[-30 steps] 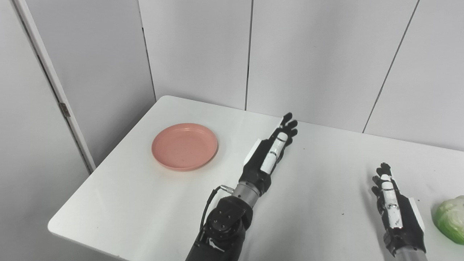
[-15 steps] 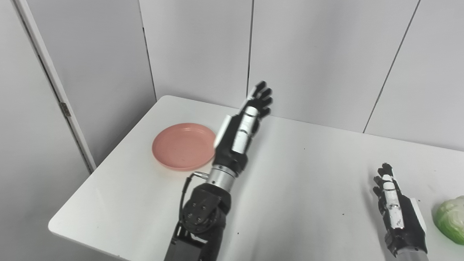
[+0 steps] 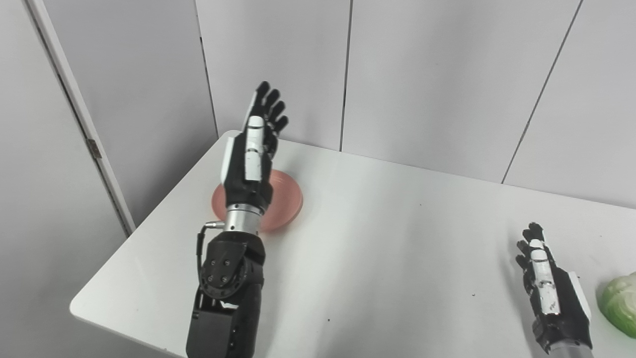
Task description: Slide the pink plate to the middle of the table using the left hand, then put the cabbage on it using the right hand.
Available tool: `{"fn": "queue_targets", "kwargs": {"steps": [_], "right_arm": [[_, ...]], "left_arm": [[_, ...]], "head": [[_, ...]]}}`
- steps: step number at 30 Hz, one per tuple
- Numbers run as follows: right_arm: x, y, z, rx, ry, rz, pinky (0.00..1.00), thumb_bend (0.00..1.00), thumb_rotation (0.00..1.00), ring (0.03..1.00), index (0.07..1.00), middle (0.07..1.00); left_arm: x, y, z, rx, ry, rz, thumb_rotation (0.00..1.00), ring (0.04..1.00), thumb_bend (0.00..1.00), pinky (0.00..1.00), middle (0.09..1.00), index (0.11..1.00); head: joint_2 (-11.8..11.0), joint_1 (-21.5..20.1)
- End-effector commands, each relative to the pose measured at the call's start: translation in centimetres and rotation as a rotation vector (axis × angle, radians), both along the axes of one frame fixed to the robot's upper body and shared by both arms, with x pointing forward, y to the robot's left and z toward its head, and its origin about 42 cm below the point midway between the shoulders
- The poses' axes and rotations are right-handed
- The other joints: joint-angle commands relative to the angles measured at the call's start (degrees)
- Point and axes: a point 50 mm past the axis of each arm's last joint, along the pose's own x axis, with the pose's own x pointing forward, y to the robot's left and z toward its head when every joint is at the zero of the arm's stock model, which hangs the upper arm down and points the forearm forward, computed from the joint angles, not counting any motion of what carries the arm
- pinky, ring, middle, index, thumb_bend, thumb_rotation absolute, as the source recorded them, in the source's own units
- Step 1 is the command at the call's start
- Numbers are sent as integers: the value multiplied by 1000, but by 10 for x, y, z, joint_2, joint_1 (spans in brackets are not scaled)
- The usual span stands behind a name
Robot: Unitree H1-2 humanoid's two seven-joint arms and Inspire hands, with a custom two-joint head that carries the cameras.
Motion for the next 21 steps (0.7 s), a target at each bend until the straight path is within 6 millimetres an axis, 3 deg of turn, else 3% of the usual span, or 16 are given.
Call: {"fn": "queue_targets", "kwargs": {"steps": [1,11,21], "right_arm": [[6,-1,20,-3,-65,6,1000,136,1000,1000,1000,1000],[6,-5,21,-16,-67,7,1000,159,1000,1000,1000,1000],[4,-6,21,-20,-64,11,1000,136,1000,1000,1000,1000]], "left_arm": [[5,7,23,-2,-106,28,1000,956,440,962,957,942],[7,60,12,-59,-91,173,1000,970,426,980,975,962],[10,96,-8,-120,-50,237,1000,969,443,975,969,956]], "head": [[1,1],[-5,12],[-15,17]]}}
